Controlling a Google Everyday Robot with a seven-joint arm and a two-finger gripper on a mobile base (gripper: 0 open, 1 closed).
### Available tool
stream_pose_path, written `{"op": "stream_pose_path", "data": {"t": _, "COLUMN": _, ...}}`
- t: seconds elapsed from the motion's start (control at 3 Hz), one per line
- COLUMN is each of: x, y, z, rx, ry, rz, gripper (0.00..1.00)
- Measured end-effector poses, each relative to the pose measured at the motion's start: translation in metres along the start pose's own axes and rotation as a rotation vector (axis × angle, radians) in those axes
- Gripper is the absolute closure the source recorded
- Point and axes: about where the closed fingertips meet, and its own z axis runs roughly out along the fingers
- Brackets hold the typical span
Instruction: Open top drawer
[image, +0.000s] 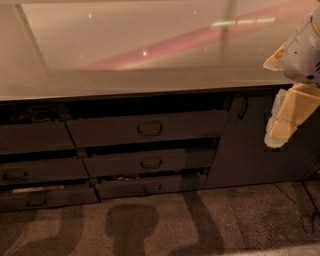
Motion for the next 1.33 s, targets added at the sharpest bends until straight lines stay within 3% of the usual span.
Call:
{"op": "stream_pose_path", "data": {"t": 0.33, "x": 0.004, "y": -0.019, "z": 0.038, "rx": -0.088, "ry": 0.022, "rz": 0.038, "gripper": 0.0}}
{"op": "stream_pose_path", "data": {"t": 0.67, "x": 0.012, "y": -0.047, "z": 0.104, "rx": -0.175, "ry": 0.057, "rz": 0.081, "gripper": 0.0}}
{"op": "stream_pose_path", "data": {"t": 1.0, "x": 0.012, "y": -0.047, "z": 0.104, "rx": -0.175, "ry": 0.057, "rz": 0.081, "gripper": 0.0}}
{"op": "stream_pose_path", "data": {"t": 1.33, "x": 0.008, "y": -0.047, "z": 0.107, "rx": -0.229, "ry": -0.029, "rz": 0.02, "gripper": 0.0}}
